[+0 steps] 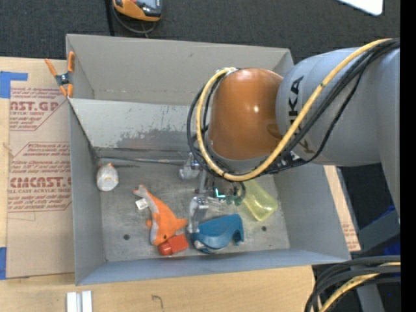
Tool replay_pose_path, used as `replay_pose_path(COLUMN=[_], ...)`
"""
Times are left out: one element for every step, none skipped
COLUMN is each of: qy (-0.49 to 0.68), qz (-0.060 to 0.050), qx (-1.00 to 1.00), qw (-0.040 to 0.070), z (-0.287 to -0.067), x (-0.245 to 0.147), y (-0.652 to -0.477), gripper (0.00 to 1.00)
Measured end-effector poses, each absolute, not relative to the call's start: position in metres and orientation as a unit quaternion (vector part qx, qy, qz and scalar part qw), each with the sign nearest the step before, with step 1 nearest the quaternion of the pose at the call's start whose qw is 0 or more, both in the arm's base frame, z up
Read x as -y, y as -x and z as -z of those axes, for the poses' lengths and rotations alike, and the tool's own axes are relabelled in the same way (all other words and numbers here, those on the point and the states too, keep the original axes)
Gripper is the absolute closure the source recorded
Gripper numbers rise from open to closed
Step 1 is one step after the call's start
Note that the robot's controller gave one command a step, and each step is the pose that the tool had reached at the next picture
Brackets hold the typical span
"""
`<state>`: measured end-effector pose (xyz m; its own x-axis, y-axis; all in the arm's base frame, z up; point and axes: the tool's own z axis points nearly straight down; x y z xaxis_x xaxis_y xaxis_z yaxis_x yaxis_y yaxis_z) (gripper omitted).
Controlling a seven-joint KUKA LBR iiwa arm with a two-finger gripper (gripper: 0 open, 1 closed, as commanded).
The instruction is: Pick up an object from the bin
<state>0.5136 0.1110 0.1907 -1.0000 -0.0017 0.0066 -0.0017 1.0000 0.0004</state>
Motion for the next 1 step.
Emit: replay_pose_path(qy=[0.000], qz=[0.001], qx=[1.000], qw=[0.000], z=[-0.1942], x=[-0.1105], y=[-0.5154], gripper=[0.00])
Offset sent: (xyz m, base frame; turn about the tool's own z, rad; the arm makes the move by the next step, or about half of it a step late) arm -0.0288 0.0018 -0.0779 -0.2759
